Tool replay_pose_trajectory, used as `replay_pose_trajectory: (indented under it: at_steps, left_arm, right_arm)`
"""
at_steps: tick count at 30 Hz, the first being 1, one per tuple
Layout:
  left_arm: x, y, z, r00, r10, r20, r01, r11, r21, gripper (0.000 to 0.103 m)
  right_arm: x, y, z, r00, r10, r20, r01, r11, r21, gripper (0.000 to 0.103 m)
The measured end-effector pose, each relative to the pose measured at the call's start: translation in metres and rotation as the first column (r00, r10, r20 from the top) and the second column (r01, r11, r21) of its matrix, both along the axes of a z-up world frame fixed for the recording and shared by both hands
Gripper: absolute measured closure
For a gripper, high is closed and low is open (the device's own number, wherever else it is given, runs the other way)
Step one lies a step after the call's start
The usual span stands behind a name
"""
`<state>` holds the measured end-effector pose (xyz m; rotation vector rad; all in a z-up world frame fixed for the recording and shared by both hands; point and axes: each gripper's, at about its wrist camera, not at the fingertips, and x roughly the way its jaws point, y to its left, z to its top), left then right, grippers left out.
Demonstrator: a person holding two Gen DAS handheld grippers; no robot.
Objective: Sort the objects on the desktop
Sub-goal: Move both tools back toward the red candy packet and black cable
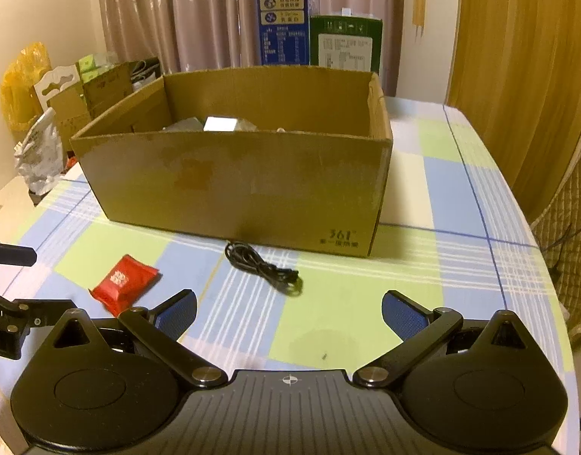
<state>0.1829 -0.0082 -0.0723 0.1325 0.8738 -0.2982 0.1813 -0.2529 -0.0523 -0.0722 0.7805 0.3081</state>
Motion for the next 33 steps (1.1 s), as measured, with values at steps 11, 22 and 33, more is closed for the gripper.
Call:
replay_pose_trajectory:
  at_steps: [11,22,33]
  left_arm:
    - [0.001,-0.002,-0.004,1.000,-0.008,-0.020,0.008,1.000,-0.010,0.004]
    - [0.004,-0.006,-0.011,1.000,-0.022,-0.019,0.022,1.000,-0.009,0.005]
    - [0.022,-0.007,-0.023,0.999,-0.015,-0.035,0.015,1.000,0.000,0.019]
  right_arm:
    - [-0.002,0.006,-0.010,0.998,0.061,-0.014,-0.062,0.997,-0.048,0.002]
    - [0.012,0.024,-0.018,0.960,0.279,-0.008,-0.278,0.950,-0.142,0.004]
    - [0.046,0.028,-0.031,0.918,0.397,-0.020,-0.394,0.904,-0.168,0.032]
